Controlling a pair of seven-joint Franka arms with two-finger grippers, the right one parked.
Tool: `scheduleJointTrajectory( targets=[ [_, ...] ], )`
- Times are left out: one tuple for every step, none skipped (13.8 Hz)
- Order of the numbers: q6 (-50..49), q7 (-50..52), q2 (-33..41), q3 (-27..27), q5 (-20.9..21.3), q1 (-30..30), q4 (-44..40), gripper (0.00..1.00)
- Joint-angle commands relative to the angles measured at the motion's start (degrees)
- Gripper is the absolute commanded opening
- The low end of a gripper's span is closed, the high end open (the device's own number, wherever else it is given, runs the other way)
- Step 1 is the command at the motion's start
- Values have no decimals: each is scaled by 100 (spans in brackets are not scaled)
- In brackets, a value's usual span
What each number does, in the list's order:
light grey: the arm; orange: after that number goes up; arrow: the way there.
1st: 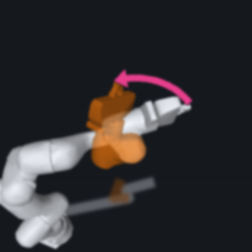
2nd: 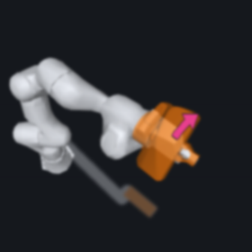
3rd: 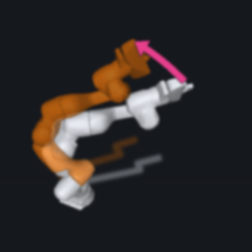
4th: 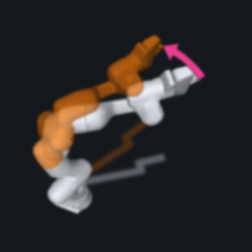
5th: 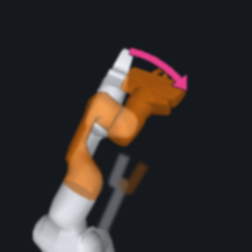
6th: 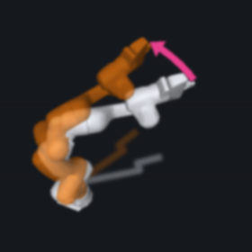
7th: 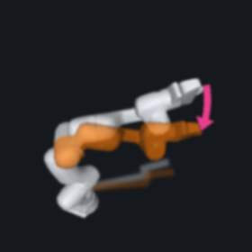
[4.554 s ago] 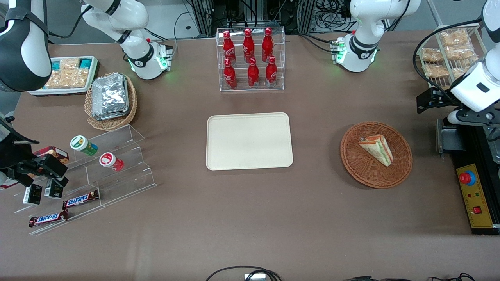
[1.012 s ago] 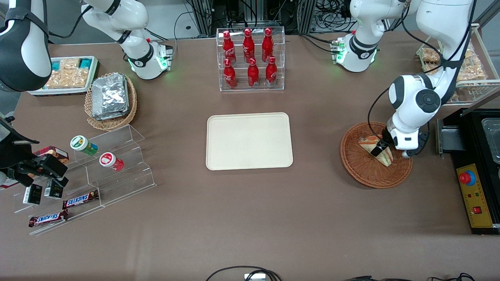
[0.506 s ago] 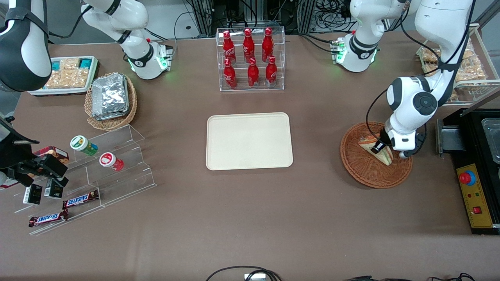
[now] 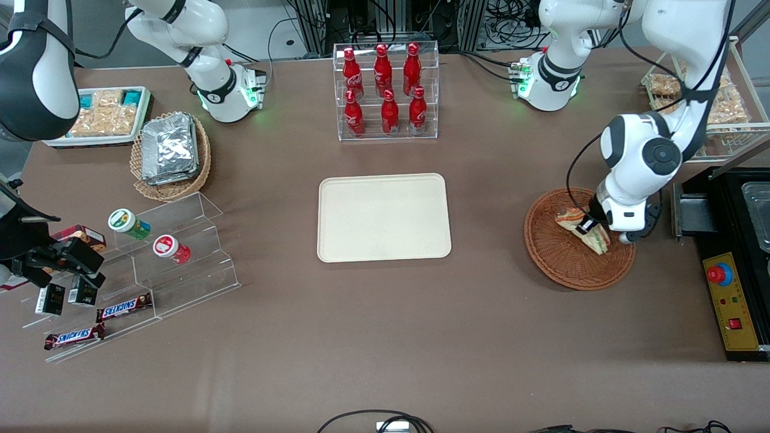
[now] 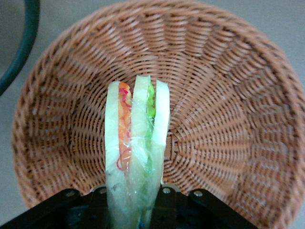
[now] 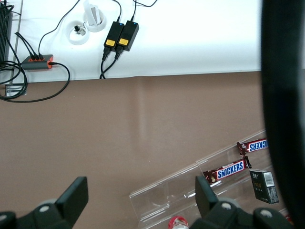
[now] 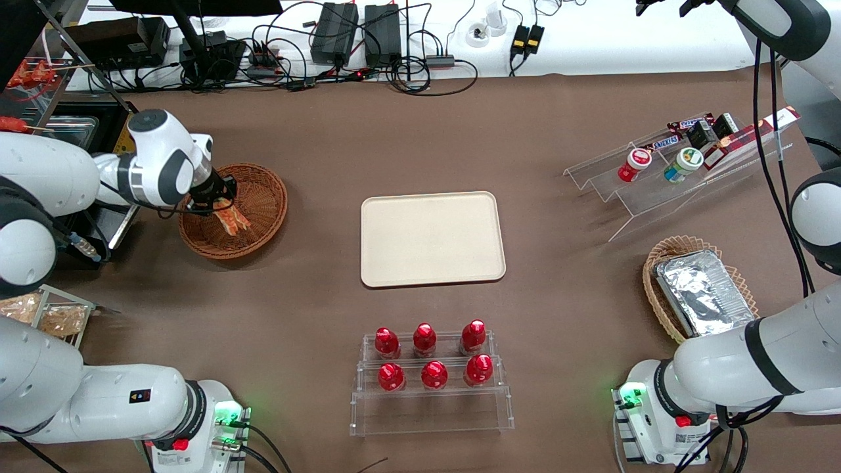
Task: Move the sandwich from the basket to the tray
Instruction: 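Lift the sandwich out of the basket with the left gripper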
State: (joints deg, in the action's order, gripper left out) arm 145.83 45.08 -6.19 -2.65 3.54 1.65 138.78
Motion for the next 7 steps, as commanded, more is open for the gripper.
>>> scheduleJointTrajectory(
  targets=[
    [-746,-437,434,-24,86,-24,-227,0],
    [-940,-604,469,-138,86,-33,-350,0],
    [-1142,-797,513,-252,86,-24,-447,0],
    [-1275,-1068,548,-288,86,-33,-552,0],
    [-1381,-1280,540,-367,77,-33,-675,0],
    [-1503,-1465,505,-454,68,-33,-798,0],
    [-1583,-1554,487,-542,68,-33,-895,0]
  ],
)
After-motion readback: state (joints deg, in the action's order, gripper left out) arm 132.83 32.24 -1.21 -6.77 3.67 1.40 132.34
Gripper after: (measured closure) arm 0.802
